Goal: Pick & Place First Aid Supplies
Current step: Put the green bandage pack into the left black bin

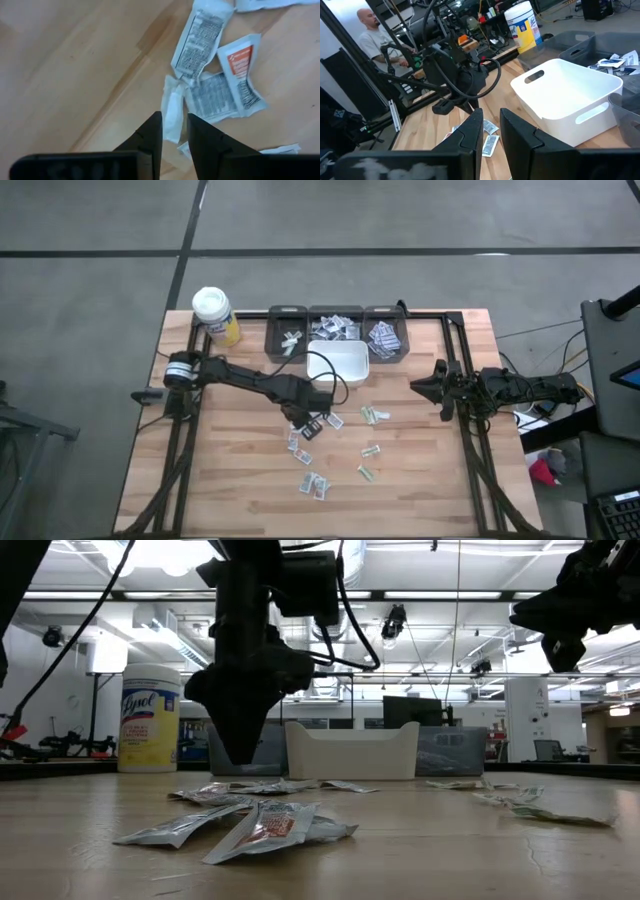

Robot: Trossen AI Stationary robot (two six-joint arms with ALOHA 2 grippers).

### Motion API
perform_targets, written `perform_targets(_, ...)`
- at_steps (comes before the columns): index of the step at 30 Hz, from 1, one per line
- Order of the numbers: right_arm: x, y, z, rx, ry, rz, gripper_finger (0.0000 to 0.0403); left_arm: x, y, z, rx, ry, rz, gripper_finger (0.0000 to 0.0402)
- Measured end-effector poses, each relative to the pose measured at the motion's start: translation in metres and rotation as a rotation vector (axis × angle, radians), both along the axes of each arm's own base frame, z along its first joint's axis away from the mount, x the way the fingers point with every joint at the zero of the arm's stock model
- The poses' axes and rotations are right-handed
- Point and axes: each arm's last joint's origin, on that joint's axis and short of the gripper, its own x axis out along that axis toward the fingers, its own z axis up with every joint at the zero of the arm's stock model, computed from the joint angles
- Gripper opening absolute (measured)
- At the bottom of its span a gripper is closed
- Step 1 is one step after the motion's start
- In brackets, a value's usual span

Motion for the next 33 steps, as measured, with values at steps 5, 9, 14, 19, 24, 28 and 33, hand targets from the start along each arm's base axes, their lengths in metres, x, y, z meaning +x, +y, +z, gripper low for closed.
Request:
perform_targets(5,0.0,0.0,0.0,0.0,0.0,0.0,0.0063,-0.004,0.001,-0.011,0.0,0.013,0.006,0.0083)
perform_targets(9,0.0,0.0,0.0,0.0,0.0,0.0,0.0063,-0.008,0.001,-0.023,-0.002,0.007,0.008,0.0083)
perform_targets(14,0.0,0.0,0.0,0.0,0.0,0.0,0.0063,-0.012,0.001,-0.032,-0.005,-0.002,0.027,0.0083)
perform_targets(19,0.0,0.0,0.0,0.0,0.0,0.0,0.0063,-0.013,0.001,-0.033,-0.007,0.001,0.042,0.0077)
perform_targets(24,0.0,0.0,0.0,0.0,0.0,0.0,0.0063,-0.014,0.002,-0.03,0.006,-0.005,0.027,0.0039)
perform_targets(28,0.0,0.0,0.0,0.0,0.0,0.0,0.0063,-0.015,0.002,-0.029,0.012,-0.003,0.004,0.0005)
perform_targets(33,0.0,0.0,0.0,0.0,0.0,0.0,0.0063,-0.018,0.002,-0.024,0.008,0.034,0.002,0.0001)
